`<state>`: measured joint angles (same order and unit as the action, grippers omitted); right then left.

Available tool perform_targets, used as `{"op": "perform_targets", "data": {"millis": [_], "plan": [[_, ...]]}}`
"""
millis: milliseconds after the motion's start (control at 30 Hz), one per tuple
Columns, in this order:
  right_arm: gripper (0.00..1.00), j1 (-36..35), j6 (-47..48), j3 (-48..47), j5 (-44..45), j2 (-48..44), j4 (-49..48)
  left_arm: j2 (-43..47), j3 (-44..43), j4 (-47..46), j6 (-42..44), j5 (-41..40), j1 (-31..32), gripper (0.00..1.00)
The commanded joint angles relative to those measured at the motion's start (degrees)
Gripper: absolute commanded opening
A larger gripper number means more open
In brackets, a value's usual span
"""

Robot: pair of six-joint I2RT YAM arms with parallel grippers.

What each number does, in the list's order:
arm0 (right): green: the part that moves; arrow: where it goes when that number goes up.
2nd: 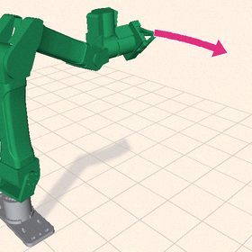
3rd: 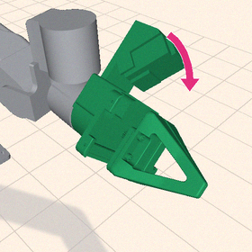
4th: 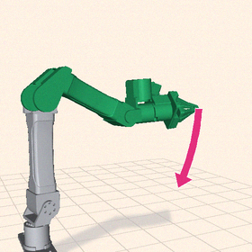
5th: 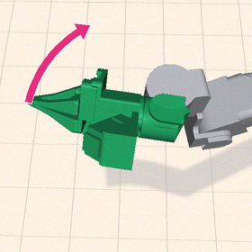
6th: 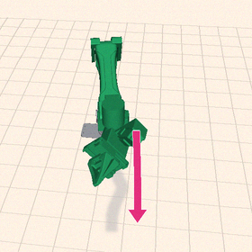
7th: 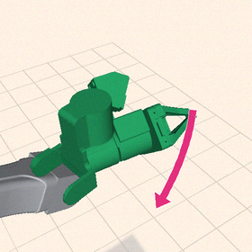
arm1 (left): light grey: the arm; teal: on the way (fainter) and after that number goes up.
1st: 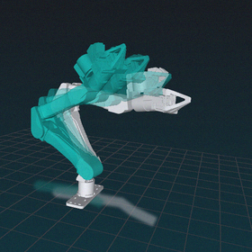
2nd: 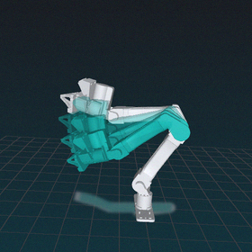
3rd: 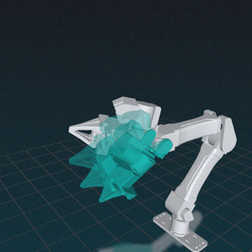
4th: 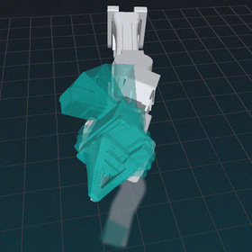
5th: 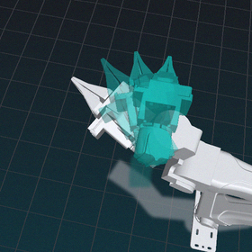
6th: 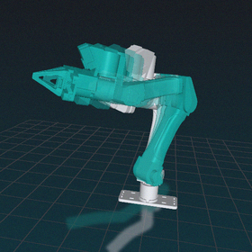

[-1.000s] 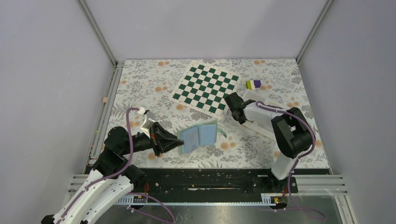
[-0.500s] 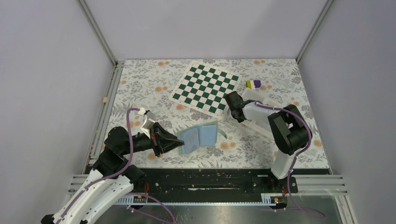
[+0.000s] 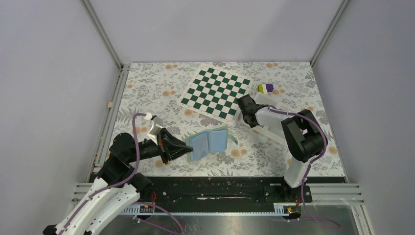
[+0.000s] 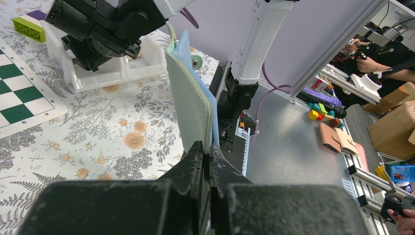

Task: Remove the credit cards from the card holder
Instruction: Place the credit card in the storage box, then remove the credit card from the card holder.

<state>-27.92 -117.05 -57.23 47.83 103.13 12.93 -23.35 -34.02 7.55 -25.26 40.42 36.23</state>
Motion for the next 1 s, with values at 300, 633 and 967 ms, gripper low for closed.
{"op": "perform_targets", "data": {"millis": [300, 633, 967], "plan": [[0.46, 1.0, -19.54, -1.21, 0.63, -2.57, -4.43, 1.35, -1.54, -1.58, 1.68, -2.19, 0.23, 0.0], [0.44, 1.97, 15.81, 5.82, -2.87, -14.25, -26.32, 1.38, -1.83, -0.64, 2.44, -3.19, 0.17, 0.0], [0.46, 5.96, 59.38, 16.58, -43.07, -39.19, -39.89, 0.17, -1.52, -0.58, 1.79, -4.3, 0.24, 0.0]]}}
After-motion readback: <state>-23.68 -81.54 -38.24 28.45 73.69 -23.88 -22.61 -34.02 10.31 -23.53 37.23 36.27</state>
